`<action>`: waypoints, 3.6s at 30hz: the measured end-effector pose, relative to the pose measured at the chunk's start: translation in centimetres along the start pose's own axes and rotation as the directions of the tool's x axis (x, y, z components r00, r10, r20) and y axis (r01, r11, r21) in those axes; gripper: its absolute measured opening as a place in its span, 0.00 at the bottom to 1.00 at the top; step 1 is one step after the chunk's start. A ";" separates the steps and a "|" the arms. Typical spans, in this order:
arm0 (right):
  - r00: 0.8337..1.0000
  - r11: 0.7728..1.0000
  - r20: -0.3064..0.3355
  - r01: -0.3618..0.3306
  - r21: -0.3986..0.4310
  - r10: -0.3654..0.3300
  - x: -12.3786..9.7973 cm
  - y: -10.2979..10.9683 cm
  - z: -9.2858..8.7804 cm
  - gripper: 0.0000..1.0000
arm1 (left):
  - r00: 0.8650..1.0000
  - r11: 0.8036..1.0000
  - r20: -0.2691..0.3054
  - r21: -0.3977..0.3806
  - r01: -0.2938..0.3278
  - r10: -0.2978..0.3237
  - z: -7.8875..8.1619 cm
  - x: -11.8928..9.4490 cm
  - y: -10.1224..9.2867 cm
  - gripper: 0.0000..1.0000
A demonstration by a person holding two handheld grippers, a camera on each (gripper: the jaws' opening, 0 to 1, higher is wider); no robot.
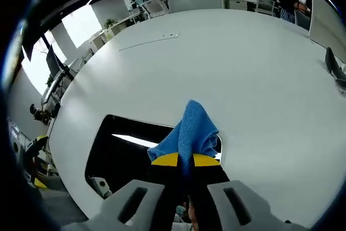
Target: Wipe the mirror surface with the cleaning cloth until all visible marks leave the cleaned area.
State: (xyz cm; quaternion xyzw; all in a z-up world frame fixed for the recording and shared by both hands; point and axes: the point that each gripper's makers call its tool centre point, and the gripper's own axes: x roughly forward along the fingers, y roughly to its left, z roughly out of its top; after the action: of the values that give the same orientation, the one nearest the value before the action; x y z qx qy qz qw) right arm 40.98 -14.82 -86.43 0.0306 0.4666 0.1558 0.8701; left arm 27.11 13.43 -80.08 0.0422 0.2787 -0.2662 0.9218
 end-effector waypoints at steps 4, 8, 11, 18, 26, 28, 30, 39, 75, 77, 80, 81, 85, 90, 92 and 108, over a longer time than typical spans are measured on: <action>1.000 1.000 -0.006 -0.016 -0.017 0.016 0.7 1.3 0.3 0.02 | 1.000 1.000 -0.007 0.003 0.000 0.001 -0.2 0.1 0.1 0.99; 0.999 0.999 -0.012 -0.032 -0.035 0.031 1.1 2.7 0.6 0.01 | 1.000 1.000 -0.015 0.002 -0.004 0.004 -0.3 0.2 0.2 0.99; 0.999 0.998 -0.017 -0.041 -0.045 0.040 1.4 3.5 0.7 0.01 | 1.000 1.000 -0.019 -0.001 -0.004 0.004 -0.4 0.3 0.2 0.99; 0.998 0.996 -0.025 -0.060 -0.059 0.058 2.1 5.0 1.0 0.01 | 1.000 1.000 -0.020 -0.003 -0.003 0.003 -0.3 0.3 0.2 0.99; 0.996 0.993 -0.039 -0.082 -0.088 0.078 2.8 7.2 1.2 0.01 | 0.999 1.000 -0.031 -0.001 -0.007 0.007 -0.5 0.2 0.0 0.99; 0.995 0.990 -0.043 -0.089 -0.106 0.085 3.1 7.9 1.4 0.01 | 1.000 1.000 -0.029 -0.007 0.005 -0.005 -0.4 0.2 -0.2 0.99; 0.995 0.989 -0.046 -0.098 -0.110 0.093 3.3 8.7 1.6 0.01 | 0.999 1.000 -0.037 -0.013 0.010 -0.010 -0.5 0.2 -0.3 0.99; 0.991 0.982 -0.052 -0.133 -0.132 0.127 4.4 11.5 2.2 0.01 | 0.999 1.000 -0.038 -0.013 0.006 -0.006 -0.4 0.1 -0.4 0.99; 0.975 0.966 -0.100 -0.213 -0.147 0.200 3.1 15.5 -1.5 0.01 | 0.997 0.999 -0.082 0.033 -0.012 0.014 -1.4 0.4 0.3 0.98; 0.975 0.964 -0.092 -0.215 -0.157 0.203 3.0 15.5 -1.6 0.01 | 0.996 0.999 -0.083 0.037 -0.007 0.010 -1.5 0.4 0.2 0.98; 0.976 0.964 -0.082 -0.212 -0.162 0.201 3.1 15.5 -1.5 0.01 | 0.997 0.999 -0.080 0.038 -0.016 0.019 -1.5 0.3 0.3 0.97; 0.976 0.963 -0.081 -0.212 -0.167 0.201 3.1 15.5 -1.5 0.01 | 0.996 0.999 -0.082 0.041 -0.020 0.023 -1.6 0.4 0.4 0.97; 0.977 0.960 -0.077 -0.211 -0.184 0.200 3.1 15.6 -1.6 0.01 | 0.996 0.998 -0.088 0.052 -0.030 0.035 -1.7 0.5 0.7 0.96; 0.978 0.960 -0.073 -0.206 -0.188 0.196 2.9 15.1 -1.7 0.00 | 0.997 0.999 -0.071 0.030 -0.018 0.020 -1.5 0.4 0.5 0.99; 0.978 0.958 -0.073 -0.205 -0.201 0.194 2.8 14.7 -1.8 0.00 | 0.998 1.000 -0.063 0.017 -0.010 0.011 -1.3 0.4 0.4 0.99; 0.984 0.965 -0.052 -0.178 -0.194 0.171 1.4 10.9 -2.2 0.00 | 0.999 1.000 -0.044 0.027 0.012 -0.011 -0.9 0.2 -0.3 0.99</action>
State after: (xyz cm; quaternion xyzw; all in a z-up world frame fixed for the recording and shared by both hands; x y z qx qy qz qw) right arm 37.25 -4.28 -86.66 -0.0175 0.4595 0.2779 0.8434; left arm 26.62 13.26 -80.93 0.0591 0.2955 -0.2744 0.9132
